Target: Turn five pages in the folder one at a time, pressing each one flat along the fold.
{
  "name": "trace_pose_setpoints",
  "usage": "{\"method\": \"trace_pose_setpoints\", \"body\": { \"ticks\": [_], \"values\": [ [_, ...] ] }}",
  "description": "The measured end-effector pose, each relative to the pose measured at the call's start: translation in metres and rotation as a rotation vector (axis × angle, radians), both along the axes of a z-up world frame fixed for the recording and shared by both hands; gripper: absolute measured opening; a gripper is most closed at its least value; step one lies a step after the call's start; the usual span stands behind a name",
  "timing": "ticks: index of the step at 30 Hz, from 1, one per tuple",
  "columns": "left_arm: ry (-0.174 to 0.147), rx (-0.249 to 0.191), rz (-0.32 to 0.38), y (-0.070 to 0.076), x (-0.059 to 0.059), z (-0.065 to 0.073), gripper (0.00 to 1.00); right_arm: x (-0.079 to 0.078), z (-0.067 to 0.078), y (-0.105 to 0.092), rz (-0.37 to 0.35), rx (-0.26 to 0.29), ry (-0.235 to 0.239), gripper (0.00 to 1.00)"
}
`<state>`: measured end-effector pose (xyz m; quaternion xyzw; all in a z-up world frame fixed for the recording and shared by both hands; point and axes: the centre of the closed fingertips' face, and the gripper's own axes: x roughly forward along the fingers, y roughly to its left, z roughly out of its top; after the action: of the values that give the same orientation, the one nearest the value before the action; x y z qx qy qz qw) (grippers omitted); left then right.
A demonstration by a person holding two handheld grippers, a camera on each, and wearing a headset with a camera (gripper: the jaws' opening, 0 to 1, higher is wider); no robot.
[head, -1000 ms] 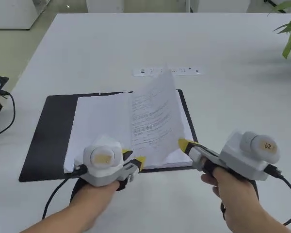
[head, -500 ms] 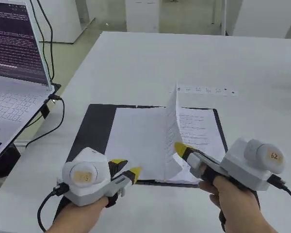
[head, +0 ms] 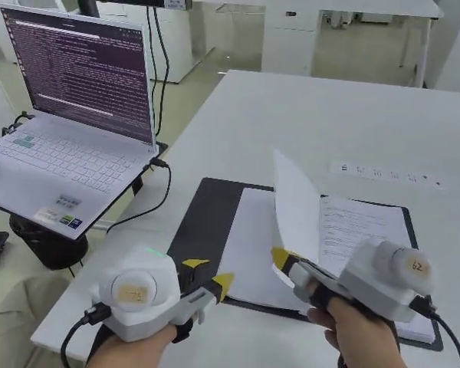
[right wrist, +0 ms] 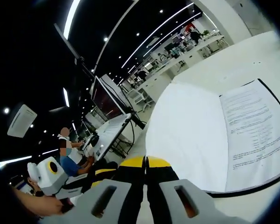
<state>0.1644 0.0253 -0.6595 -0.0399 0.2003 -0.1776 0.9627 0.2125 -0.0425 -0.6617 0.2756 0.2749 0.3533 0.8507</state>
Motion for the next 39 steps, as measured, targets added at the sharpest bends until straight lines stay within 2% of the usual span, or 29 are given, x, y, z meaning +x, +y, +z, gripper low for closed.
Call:
{"method": "trace_pose_setpoints", "body": {
  "ticks": [3,10,17,19,21,24,26,30,31,33,36,38,39],
  "values": [
    [-0.005,0.007,0.012,0.008,-0.002,0.002,0.22,0.001,-0.005,0.009,0.011,-0.007,0.011,0.00],
    [0.003,0.014,0.024,0.020,-0.006,-0.001,0.22,0.001,-0.029,0.031,0.055,-0.069,0.050,0.00],
    [0.021,0.006,0.028,0.027,-0.012,-0.006,0.22,0.001,-0.072,0.051,0.120,-0.182,0.086,0.00],
    [0.027,0.007,0.030,0.028,-0.014,-0.008,0.22,0.001,-0.081,0.055,0.128,-0.195,0.096,0.00],
    [0.036,0.010,0.034,0.030,-0.016,-0.011,0.22,0.000,-0.095,0.057,0.130,-0.220,0.136,0.00],
    [0.051,0.012,0.037,0.031,-0.018,-0.016,0.22,0.000,-0.111,0.063,0.135,-0.259,0.141,0.00],
    [0.059,0.014,0.036,0.032,-0.019,-0.018,0.22,0.000,-0.117,0.065,0.140,-0.282,0.127,0.00],
    [0.073,0.020,0.039,0.033,-0.021,-0.024,0.23,0.000,-0.119,0.065,0.146,-0.277,0.126,0.01],
    [0.076,0.022,0.040,0.034,-0.021,-0.025,0.23,-0.002,-0.116,0.070,0.161,-0.238,0.133,0.03],
    [0.085,0.026,0.038,0.034,-0.021,-0.028,0.23,-0.006,-0.114,0.074,0.183,-0.206,0.133,0.08],
    [0.097,0.038,0.034,0.033,-0.019,-0.033,0.23,-0.011,-0.110,0.073,0.200,-0.186,0.130,0.09],
    [0.101,0.043,0.028,0.032,-0.016,-0.037,0.24,-0.009,-0.100,0.070,0.190,-0.122,0.124,0.13],
    [0.113,0.050,0.018,0.030,-0.013,-0.040,0.24,-0.008,-0.094,0.065,0.186,-0.098,0.131,0.14]
  ]
}}
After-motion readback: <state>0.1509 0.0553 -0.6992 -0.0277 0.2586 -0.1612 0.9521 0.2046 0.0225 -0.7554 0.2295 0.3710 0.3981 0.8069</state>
